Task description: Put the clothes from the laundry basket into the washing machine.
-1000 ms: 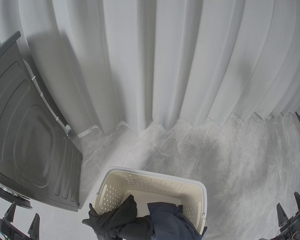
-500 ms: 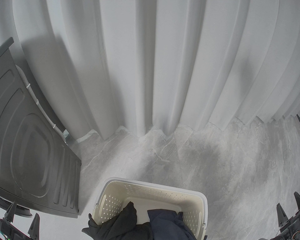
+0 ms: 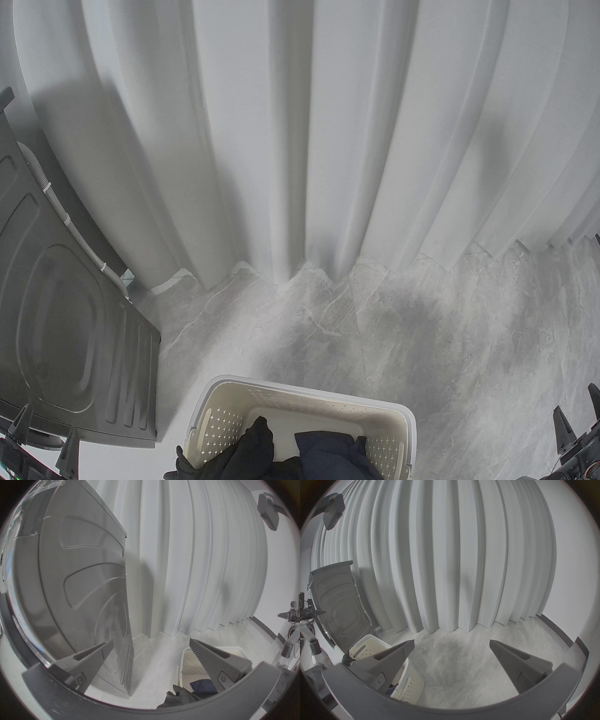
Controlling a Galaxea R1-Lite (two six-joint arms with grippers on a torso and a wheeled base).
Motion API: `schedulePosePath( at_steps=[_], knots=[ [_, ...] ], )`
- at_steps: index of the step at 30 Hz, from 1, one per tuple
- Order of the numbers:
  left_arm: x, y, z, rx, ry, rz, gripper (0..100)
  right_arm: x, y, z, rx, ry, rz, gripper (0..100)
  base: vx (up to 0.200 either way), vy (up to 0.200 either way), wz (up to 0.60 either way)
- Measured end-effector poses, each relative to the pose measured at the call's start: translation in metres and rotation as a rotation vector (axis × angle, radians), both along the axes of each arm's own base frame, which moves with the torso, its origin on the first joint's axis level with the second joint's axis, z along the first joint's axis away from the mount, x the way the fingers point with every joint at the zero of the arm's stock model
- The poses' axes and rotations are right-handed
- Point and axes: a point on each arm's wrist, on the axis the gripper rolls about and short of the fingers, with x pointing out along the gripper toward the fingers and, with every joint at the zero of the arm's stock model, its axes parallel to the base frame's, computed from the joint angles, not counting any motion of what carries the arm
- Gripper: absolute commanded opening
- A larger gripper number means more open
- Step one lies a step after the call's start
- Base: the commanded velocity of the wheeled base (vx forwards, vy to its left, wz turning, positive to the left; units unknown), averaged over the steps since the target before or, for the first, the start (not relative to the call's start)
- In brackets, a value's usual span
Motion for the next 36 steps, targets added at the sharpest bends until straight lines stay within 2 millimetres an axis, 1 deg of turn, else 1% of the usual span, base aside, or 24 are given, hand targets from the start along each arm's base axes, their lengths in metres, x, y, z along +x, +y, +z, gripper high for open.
schedulePosePath(
  at_steps=[36],
  knots=[
    [0.0, 0.0, 0.0, 0.001, 0.0, 0.0, 100, 0.0, 0.0, 0.0, 0.0, 0.0, 0.0, 100, 0.0, 0.0, 0.0]
  ],
)
